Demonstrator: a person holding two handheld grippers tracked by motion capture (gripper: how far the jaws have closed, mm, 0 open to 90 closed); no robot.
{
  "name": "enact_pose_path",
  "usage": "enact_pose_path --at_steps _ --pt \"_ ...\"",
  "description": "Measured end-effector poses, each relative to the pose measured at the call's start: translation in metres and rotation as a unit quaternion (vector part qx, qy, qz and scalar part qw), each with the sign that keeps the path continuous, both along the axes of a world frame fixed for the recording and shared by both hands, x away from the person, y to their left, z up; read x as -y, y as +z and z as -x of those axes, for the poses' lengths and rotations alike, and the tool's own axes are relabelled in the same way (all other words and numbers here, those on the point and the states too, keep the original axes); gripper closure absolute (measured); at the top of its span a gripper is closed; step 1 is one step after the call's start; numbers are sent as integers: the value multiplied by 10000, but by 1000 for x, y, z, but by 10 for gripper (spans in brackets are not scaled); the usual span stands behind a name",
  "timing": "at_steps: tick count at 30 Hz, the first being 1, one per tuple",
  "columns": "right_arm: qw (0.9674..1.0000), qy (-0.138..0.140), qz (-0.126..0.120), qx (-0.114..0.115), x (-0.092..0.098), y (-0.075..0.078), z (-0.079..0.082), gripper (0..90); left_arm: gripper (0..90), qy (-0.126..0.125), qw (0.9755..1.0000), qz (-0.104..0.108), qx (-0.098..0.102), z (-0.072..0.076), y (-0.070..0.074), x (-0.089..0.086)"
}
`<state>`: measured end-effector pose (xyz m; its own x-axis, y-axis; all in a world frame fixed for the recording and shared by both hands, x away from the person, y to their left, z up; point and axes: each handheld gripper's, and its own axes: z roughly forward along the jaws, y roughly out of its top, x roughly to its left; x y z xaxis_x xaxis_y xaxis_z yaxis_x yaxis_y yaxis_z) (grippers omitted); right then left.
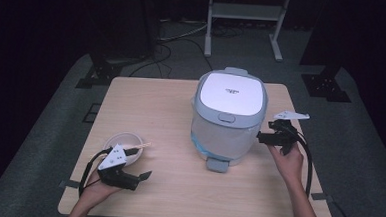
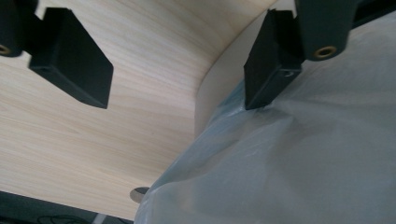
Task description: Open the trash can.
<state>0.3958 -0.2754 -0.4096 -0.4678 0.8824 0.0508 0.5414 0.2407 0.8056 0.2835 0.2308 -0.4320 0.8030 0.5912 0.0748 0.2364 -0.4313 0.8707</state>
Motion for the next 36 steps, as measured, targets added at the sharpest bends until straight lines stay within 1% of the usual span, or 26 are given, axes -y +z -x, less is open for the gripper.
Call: enact_pose_path --at_steps 1,3,6,8,10,12,15,16,20,21,24,27,28,29,30,31,33,35,36 --pt "10000 0 0 0 0 0 0 262 94 0 10000 -2 -4 0 0 0" --pt "10000 9 -79 -29 -2 -1 -1 290 94 -2 10000 9 -17 -1 0 0" --pt "9999 20 -79 58 -10 -1 -3 327 94 -19 10000 1 -5 -1 0 1" --pt "10000 40 -69 53 -12 -1 -4 328 94 -28 10000 -29 -7 -1 0 2" --pt "9999 107 -15 19 -19 1 -7 329 94 -31 10000 -26 -18 -1 0 2" --pt "9999 132 10 10 -20 1 -8 329 94 -35 10000 -25 -12 -2 0 1" --pt "9997 228 -9 -9 -27 1 -10 329 94 -34 10000 -12 -11 -2 0 1" --pt "9995 298 -43 -29 -30 1 -11 326 94 -36 10000 -16 -13 -1 0 0" --pt "9992 371 -94 -65 -34 1 -11 327 94 -28 10000 -3 -20 -1 0 0" --pt "9990 435 -89 -54 -37 0 -11 322 94 -28 10000 -2 -22 -1 0 0" --pt "9990 432 -103 -67 -37 0 -12 298 94 -15 10000 5 -14 -2 0 -1" --pt "9986 466 -132 -198 -35 -2 -13 242 94 1 10000 4 -2 -1 0 -2" --pt "9979 558 -103 -323 -33 -3 -11 232 94 20 10000 2 -5 -1 0 -3" --pt "9979 558 -103 -323 -33 -3 -11 232 94 20 10000 2 -5 -1 0 -3" --pt "9974 621 -48 -352 -30 -3 -5 222 94 31 10000 15 -6 -1 0 -4" --pt "9974 621 -48 -352 -30 -3 -5 222 94 33 10000 12 -7 -2 0 -4" --pt "9968 731 -140 -289 -25 -2 6 222 94 48 10000 11 -9 -2 0 -5" --pt "9961 813 -98 -319 -23 -3 14 224 94 48 10000 29 -3 -2 0 -5" --pt "9954 888 -116 -334 -22 -4 21 234 94 48 10000 27 3 -1 0 -5"
